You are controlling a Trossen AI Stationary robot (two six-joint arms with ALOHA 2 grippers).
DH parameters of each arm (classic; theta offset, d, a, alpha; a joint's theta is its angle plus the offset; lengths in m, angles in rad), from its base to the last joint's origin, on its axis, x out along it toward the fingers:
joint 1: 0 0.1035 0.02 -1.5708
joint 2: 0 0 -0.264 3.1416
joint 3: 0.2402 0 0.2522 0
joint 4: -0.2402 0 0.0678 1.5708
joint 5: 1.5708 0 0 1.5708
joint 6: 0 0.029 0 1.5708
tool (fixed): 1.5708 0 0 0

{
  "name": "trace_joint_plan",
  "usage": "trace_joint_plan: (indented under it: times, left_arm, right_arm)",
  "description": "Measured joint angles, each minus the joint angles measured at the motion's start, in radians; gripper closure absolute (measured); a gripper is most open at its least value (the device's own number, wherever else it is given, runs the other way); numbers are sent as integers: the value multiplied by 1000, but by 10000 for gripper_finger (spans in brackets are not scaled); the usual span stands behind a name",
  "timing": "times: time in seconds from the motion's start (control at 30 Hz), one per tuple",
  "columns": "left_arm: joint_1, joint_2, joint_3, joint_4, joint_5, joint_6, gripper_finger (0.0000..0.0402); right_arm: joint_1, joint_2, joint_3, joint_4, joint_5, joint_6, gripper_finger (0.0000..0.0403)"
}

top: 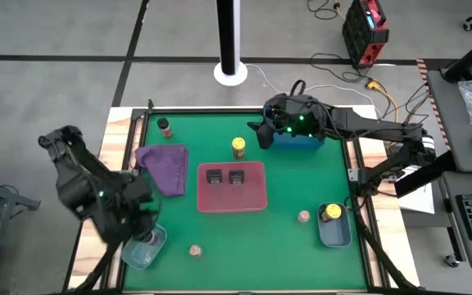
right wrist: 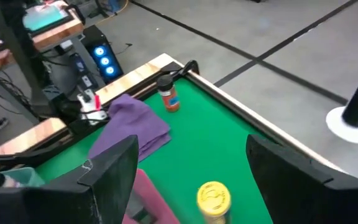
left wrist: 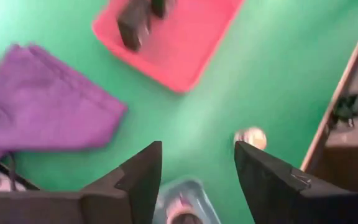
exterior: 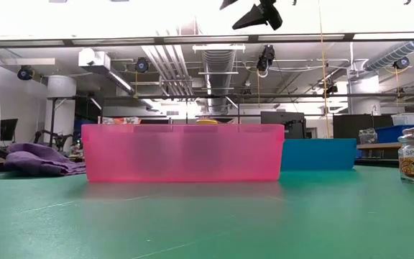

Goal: Sort spices by type
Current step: Put the yellow seasoning bottle into the gray bin

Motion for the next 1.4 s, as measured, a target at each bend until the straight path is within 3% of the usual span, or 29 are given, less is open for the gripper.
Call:
trace_joint_plan:
  times: [0.2,0.33,0.53,0.73,1.0,1.1,1.17,1.4]
  left_arm:
    - [296,0,51,68,-1,257,246]
    - [485,0,52,156,24,439,255]
    - [753,0,50,247,176,653,255]
    - [982,4,49,261,253,758,255]
    - [1166,49,48,271,286,951,255]
    - [1230,81,48,271,378,1026,255]
    - [1262,102,48,271,426,1087,255]
    - [1341,150,47,332,428,1281,255]
  right_arm:
    - [-48,-3,0,-19,-9,-73,129]
    - [-84,-10,0,-28,-70,-119,139]
    - [-130,-36,0,-46,-113,-189,152]
    - [-173,-73,1,-106,-113,-211,160]
    - [-223,-80,1,-208,-113,-172,161]
    - [-240,-74,1,-208,-122,-124,159]
    - [-257,-67,1,-200,-166,-96,159]
    - [-280,2,1,-128,-323,18,163]
